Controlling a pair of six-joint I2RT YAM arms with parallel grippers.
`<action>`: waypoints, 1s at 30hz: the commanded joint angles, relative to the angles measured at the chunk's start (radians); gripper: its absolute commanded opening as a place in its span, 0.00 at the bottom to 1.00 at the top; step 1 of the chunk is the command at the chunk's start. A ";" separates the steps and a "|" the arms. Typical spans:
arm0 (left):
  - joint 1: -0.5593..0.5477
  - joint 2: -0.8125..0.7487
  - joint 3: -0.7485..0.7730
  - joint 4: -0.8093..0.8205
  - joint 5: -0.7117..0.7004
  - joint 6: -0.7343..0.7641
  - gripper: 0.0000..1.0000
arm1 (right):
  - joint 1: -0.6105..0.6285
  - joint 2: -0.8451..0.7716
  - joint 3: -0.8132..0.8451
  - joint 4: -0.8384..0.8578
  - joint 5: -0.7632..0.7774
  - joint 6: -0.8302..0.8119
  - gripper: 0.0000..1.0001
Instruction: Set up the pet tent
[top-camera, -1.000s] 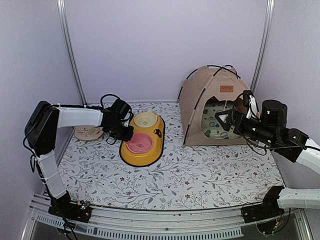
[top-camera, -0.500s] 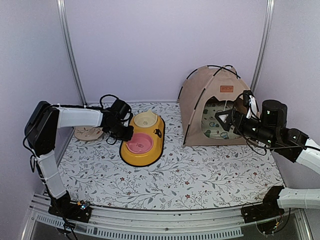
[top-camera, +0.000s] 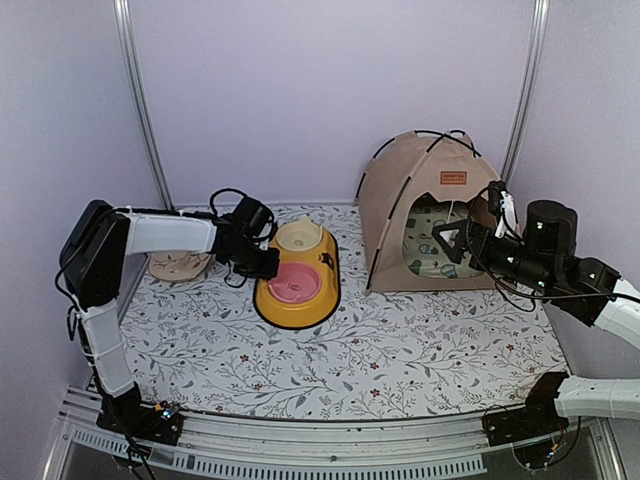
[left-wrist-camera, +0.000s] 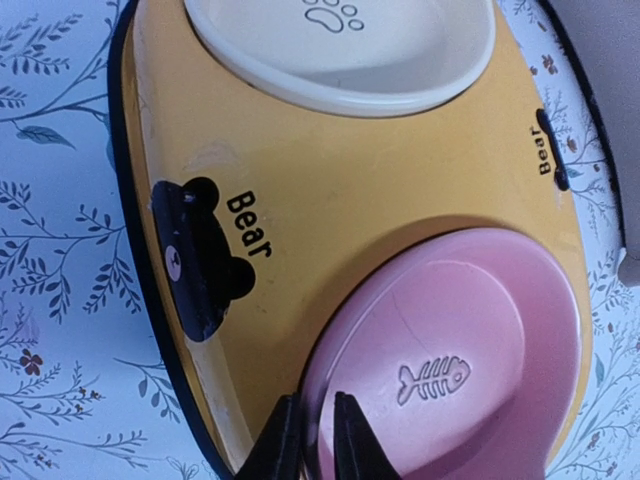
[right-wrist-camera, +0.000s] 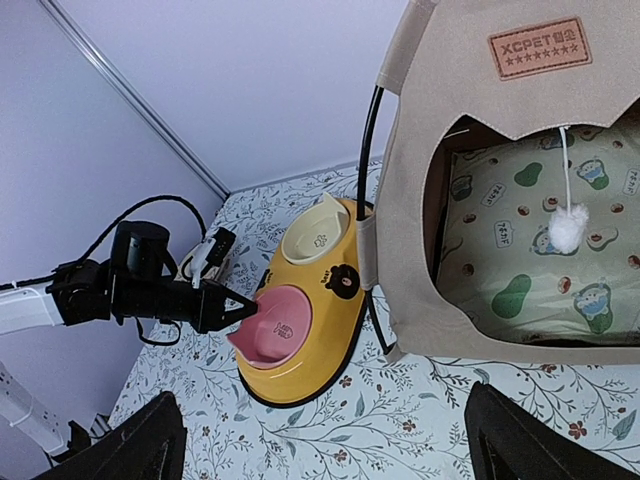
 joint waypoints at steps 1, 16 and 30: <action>-0.032 0.029 0.038 0.044 0.044 -0.021 0.14 | 0.000 -0.008 0.007 -0.007 0.012 0.004 0.99; -0.010 0.137 0.154 0.020 0.022 0.014 0.14 | 0.000 -0.009 0.018 -0.025 0.008 0.003 0.99; 0.021 0.208 0.221 0.014 0.028 0.033 0.14 | 0.000 -0.011 0.036 -0.053 0.013 0.001 0.99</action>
